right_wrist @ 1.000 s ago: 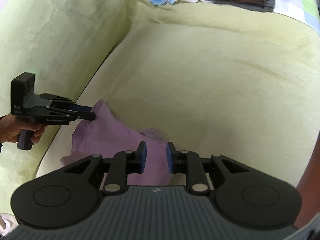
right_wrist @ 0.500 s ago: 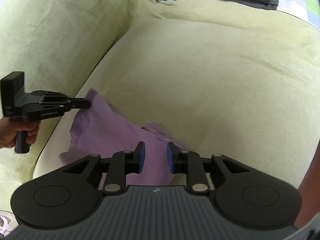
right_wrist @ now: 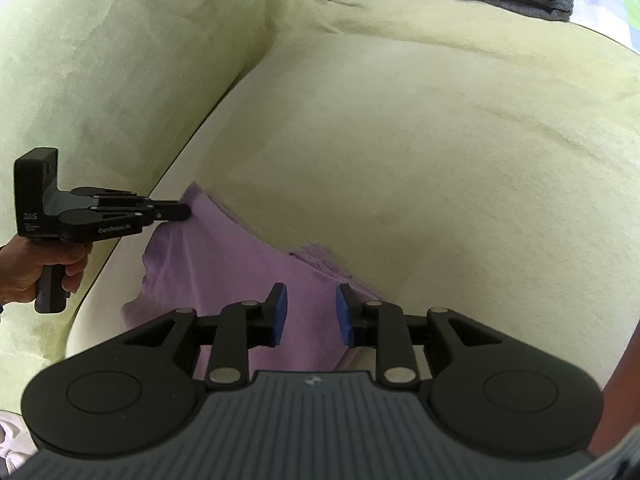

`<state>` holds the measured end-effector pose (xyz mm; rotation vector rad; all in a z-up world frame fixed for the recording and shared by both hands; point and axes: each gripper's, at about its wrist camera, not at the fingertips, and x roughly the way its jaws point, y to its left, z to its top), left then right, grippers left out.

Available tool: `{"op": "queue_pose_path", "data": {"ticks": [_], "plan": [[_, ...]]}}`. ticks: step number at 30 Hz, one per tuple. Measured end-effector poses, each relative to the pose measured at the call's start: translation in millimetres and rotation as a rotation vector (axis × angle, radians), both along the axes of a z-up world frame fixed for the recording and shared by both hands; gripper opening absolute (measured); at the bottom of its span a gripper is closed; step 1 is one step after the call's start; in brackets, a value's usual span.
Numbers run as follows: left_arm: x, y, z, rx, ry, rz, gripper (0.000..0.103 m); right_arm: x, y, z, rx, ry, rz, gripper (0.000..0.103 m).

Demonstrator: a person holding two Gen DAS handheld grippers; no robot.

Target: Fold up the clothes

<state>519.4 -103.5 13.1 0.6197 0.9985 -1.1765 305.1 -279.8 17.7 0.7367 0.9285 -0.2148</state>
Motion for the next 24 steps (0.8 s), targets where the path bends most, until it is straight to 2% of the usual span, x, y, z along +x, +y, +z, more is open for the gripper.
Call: {"op": "queue_pose_path", "data": {"ticks": [4, 7, 10, 14, 16, 18, 24], "plan": [[1.1, -2.2, -0.4, 0.008, -0.006, -0.004, 0.004, -2.1, -0.2, -3.3, -0.013, -0.002, 0.010, 0.022], [3.3, -1.3, -0.5, 0.008, -0.002, 0.017, 0.015, -5.9, -2.5, -2.5, -0.028, 0.009, -0.015, 0.013], [5.0, 2.0, 3.6, 0.005, -0.009, 0.045, 0.022, -9.9, -4.1, 0.7, -0.046, 0.019, -0.039, 0.014], [4.2, 18.9, 21.8, -0.023, -0.030, 0.122, 0.020, -15.3, -5.7, 12.2, -0.077, 0.022, -0.042, 0.022], [-1.9, 34.3, 34.0, -0.052, -0.031, 0.157, 0.020, -16.0, -3.7, 18.7, -0.091, 0.020, -0.011, 0.024], [-9.9, 45.5, 41.2, -0.069, -0.025, 0.168, 0.020, -13.5, 5.7, 28.0, -0.107, 0.010, 0.074, 0.024], [-67.4, 89.0, 51.8, -0.123, 0.042, 0.183, 0.021, -13.5, 42.0, 42.4, -0.117, 0.003, 0.258, 0.024]]}}
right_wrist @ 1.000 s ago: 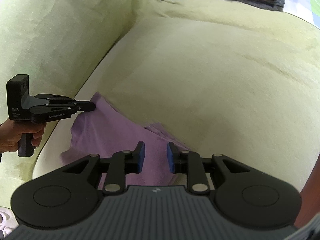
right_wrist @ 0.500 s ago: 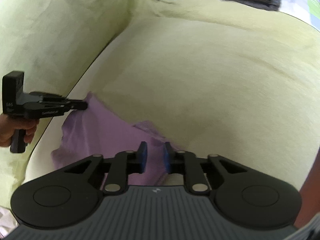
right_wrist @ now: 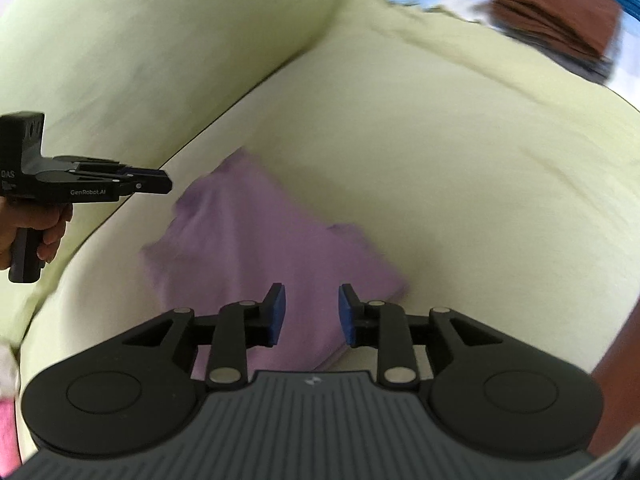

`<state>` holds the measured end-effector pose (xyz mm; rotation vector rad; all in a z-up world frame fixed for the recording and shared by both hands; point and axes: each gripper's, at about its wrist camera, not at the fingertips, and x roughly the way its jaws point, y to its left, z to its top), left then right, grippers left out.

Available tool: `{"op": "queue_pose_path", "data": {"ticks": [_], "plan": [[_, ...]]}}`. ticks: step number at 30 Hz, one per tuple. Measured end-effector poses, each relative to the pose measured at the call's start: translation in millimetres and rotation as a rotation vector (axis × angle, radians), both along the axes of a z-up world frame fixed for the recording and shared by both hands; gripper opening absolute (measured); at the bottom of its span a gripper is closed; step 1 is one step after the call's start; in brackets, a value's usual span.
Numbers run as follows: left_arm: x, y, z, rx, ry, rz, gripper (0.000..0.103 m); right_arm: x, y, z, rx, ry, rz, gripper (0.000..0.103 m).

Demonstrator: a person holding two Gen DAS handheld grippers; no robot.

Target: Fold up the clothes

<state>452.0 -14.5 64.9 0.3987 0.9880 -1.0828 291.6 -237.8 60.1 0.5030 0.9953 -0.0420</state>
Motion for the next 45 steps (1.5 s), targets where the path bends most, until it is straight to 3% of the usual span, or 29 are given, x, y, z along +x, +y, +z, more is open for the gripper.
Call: {"op": "queue_pose_path", "data": {"ticks": [5, 7, 9, 14, 16, 18, 21, 26, 31, 37, 42, 44, 45], "plan": [[-25.2, 14.2, -28.0, 0.096, -0.047, 0.008, 0.021, -7.2, 38.7, 5.4, -0.020, -0.004, 0.146, 0.024], [-25.8, 27.1, -37.9, 0.142, -0.101, 0.061, 0.022, -10.4, 49.8, 4.0, -0.021, -0.010, 0.200, 0.026], [-21.7, 47.0, -38.2, 0.138, -0.145, 0.198, 0.021, -12.4, 56.3, -3.9, -0.018, -0.011, 0.260, 0.026], [-37.5, 75.3, -34.2, 0.012, -0.113, 0.454, 0.022, -21.8, 42.1, -21.0, 0.012, -0.105, 0.367, 0.026], [-47.7, 81.0, -38.3, -0.066, -0.084, 0.536, 0.034, -32.9, 27.0, -22.5, 0.011, -0.149, 0.378, 0.026], [-56.6, 82.6, -45.9, -0.142, -0.061, 0.585, 0.034, -43.2, 15.4, -23.8, 0.011, -0.188, 0.382, 0.028], [-58.5, 80.2, -54.8, -0.214, -0.014, 0.614, 0.034, -55.5, 7.4, -29.4, -0.015, -0.272, 0.420, 0.029], [-51.7, 76.6, -67.1, -0.270, 0.018, 0.682, 0.034, -66.5, 1.2, -45.0, -0.018, -0.390, 0.438, 0.029], [-48.0, 90.1, -72.1, -0.345, 0.154, 0.765, 0.034, -79.7, -5.9, -59.8, 0.002, -0.478, 0.419, 0.029], [-27.9, 101.9, -85.2, -0.441, 0.338, 0.812, 0.034, -89.6, 1.0, -73.0, 0.067, -0.504, 0.427, 0.030], [-18.3, 103.7, -94.4, -0.518, 0.399, 0.842, 0.034, -97.1, 12.9, -77.6, 0.153, -0.473, 0.407, 0.032], [-19.6, 101.1, -92.5, -0.505, 0.376, 0.841, 0.028, -98.1, 14.9, -77.4, 0.181, -0.463, 0.387, 0.032], [-20.2, 99.0, -91.6, -0.495, 0.362, 0.840, 0.008, -98.2, 14.9, -77.4, 0.203, -0.458, 0.364, 0.032]]}}
